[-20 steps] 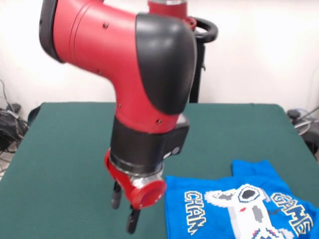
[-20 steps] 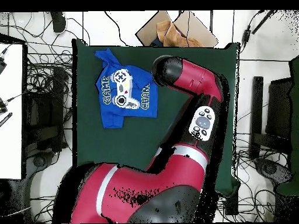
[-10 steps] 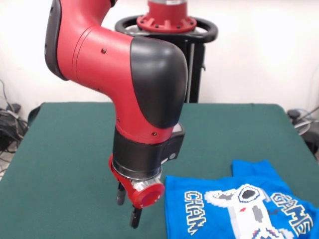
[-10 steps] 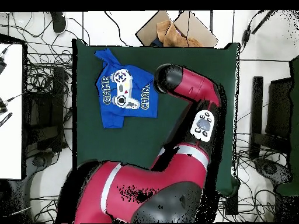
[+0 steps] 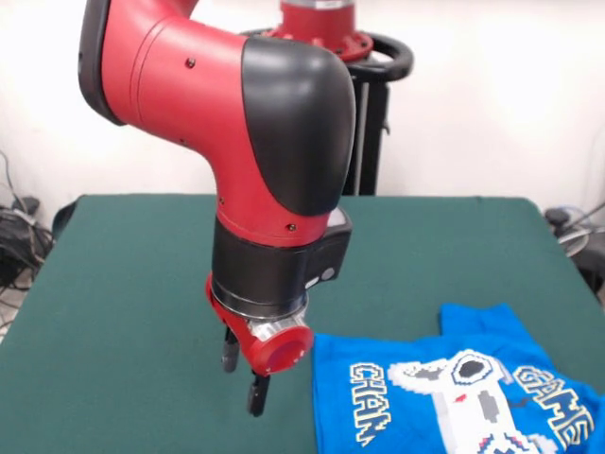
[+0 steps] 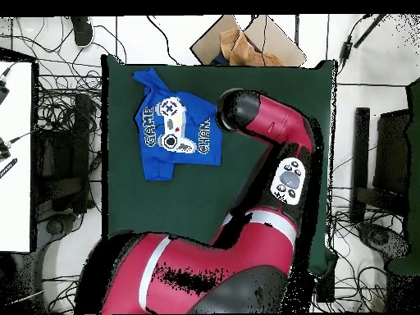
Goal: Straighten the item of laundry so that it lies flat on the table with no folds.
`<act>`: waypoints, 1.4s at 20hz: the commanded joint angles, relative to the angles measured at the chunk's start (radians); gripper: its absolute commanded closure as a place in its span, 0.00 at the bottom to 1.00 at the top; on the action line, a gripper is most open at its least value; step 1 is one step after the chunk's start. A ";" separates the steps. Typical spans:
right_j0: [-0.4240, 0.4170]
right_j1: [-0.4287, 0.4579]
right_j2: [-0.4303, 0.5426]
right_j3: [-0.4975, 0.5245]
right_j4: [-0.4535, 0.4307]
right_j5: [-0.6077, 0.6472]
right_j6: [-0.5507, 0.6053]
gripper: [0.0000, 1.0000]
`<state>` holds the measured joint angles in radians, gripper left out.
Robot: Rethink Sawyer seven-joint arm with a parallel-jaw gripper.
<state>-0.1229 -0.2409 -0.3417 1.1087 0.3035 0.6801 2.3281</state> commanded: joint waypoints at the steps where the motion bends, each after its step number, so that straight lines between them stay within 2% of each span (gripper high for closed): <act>1: -0.006 0.013 0.130 0.079 0.006 0.086 0.065 0.00; 14: 0.054 -0.029 0.128 0.153 0.042 0.071 0.160 0.00; 28: 0.058 -0.022 0.161 0.205 0.068 0.017 0.165 0.00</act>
<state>-0.0748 -0.2951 -0.3077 1.1919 0.3283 0.6801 2.3281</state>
